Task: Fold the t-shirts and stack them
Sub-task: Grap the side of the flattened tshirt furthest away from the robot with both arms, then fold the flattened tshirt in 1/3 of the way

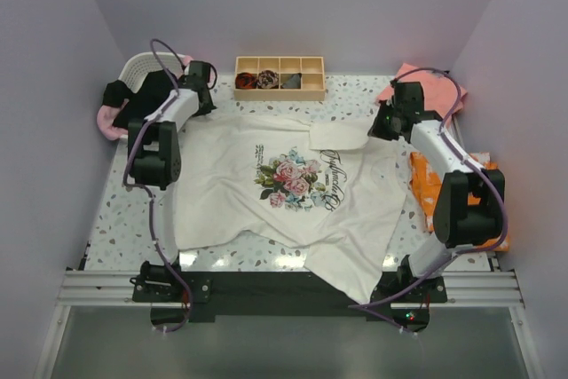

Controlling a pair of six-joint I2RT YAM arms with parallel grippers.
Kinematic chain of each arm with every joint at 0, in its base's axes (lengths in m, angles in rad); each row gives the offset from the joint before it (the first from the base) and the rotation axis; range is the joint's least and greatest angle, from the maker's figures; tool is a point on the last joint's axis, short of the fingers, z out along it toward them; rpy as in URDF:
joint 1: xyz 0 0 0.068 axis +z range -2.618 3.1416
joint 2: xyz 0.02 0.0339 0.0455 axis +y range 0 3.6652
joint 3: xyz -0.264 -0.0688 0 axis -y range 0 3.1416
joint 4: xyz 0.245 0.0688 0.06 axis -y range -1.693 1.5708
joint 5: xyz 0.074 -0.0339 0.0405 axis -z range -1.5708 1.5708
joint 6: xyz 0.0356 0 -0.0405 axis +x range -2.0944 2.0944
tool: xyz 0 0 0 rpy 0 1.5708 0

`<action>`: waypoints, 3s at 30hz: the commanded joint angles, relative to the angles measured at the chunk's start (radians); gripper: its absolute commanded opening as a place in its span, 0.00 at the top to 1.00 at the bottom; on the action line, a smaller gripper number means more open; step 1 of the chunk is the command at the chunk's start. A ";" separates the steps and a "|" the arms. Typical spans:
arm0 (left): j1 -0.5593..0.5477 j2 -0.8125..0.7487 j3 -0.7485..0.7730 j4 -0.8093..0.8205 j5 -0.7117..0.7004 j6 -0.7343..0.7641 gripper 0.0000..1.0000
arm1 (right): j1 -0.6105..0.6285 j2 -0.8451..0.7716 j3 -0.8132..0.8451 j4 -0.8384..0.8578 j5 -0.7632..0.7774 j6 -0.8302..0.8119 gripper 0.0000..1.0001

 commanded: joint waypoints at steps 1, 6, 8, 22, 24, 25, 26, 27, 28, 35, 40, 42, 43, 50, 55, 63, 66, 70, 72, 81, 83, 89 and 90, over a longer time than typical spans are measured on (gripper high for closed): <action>-0.011 -0.140 -0.041 0.015 -0.029 0.017 1.00 | -0.013 -0.071 0.047 -0.080 0.057 -0.055 1.00; -0.015 -0.158 -0.063 0.021 -0.034 0.019 1.00 | -0.015 -0.105 0.035 -0.099 0.056 -0.063 1.00; -0.018 -0.166 -0.072 0.020 -0.039 0.019 1.00 | -0.015 -0.114 0.035 -0.113 0.054 -0.067 1.00; -0.063 -0.382 -0.290 -0.037 -0.131 -0.055 1.00 | -0.018 -0.237 -0.031 -0.234 0.119 -0.090 1.00; -0.064 -0.430 -0.337 -0.022 -0.144 -0.064 1.00 | -0.019 -0.255 -0.056 -0.228 0.138 -0.084 1.00; -0.064 -0.443 -0.353 -0.012 -0.141 -0.064 1.00 | -0.021 -0.264 -0.059 -0.217 0.145 -0.083 1.00; -0.063 -0.454 -0.376 -0.009 -0.141 -0.066 1.00 | -0.024 -0.269 -0.057 -0.219 0.154 -0.081 1.00; -0.064 -0.471 -0.386 -0.005 -0.138 -0.066 1.00 | -0.024 -0.272 -0.048 -0.220 0.157 -0.081 1.00; -0.063 -0.477 -0.400 -0.006 -0.137 -0.064 1.00 | -0.025 -0.272 -0.040 -0.229 0.163 -0.084 1.00; -0.069 -0.491 -0.463 -0.029 -0.154 -0.075 1.00 | -0.027 -0.272 -0.027 -0.268 0.238 -0.096 1.00; -0.074 -0.499 -0.517 -0.031 -0.155 -0.089 1.00 | -0.027 -0.271 -0.048 -0.283 0.263 -0.098 1.00; -0.078 -0.500 -0.528 -0.031 -0.152 -0.092 1.00 | -0.027 -0.274 -0.062 -0.286 0.260 -0.101 1.00; -0.081 -0.499 -0.540 -0.029 -0.154 -0.092 1.00 | -0.027 -0.274 -0.065 -0.292 0.257 -0.102 1.00; -0.103 -0.471 -0.595 -0.035 -0.170 -0.110 1.00 | -0.027 -0.245 -0.132 -0.338 0.217 -0.103 1.00; -0.106 -0.436 -0.600 -0.038 -0.164 -0.110 1.00 | -0.027 -0.246 -0.197 -0.326 0.177 -0.086 1.00; -0.124 -0.364 -0.604 -0.046 -0.149 -0.116 0.73 | -0.027 -0.202 -0.204 -0.351 0.166 -0.107 1.00; -0.132 -0.364 -0.630 -0.049 -0.170 -0.124 0.72 | -0.027 -0.200 -0.218 -0.349 0.198 -0.106 1.00; -0.133 -0.394 -0.638 -0.074 -0.215 -0.148 0.61 | -0.027 -0.212 -0.198 -0.369 0.236 -0.104 0.80; -0.133 -0.439 -0.634 -0.097 -0.255 -0.171 0.61 | -0.027 -0.241 -0.183 -0.368 0.263 -0.096 0.60; -0.133 -0.586 -0.614 0.006 -0.211 -0.158 0.54 | -0.027 -0.353 -0.128 -0.295 0.226 -0.090 0.48; -0.138 -0.536 -0.582 -0.011 -0.201 -0.156 0.56 | -0.027 -0.328 -0.129 -0.266 0.200 -0.087 0.49; -0.140 -0.439 -0.522 -0.012 -0.186 -0.150 0.59 | -0.027 -0.268 -0.151 -0.183 0.112 -0.075 0.52; -0.140 -0.434 -0.520 -0.002 -0.175 -0.150 0.59 | -0.027 -0.254 -0.151 -0.171 0.111 -0.075 0.53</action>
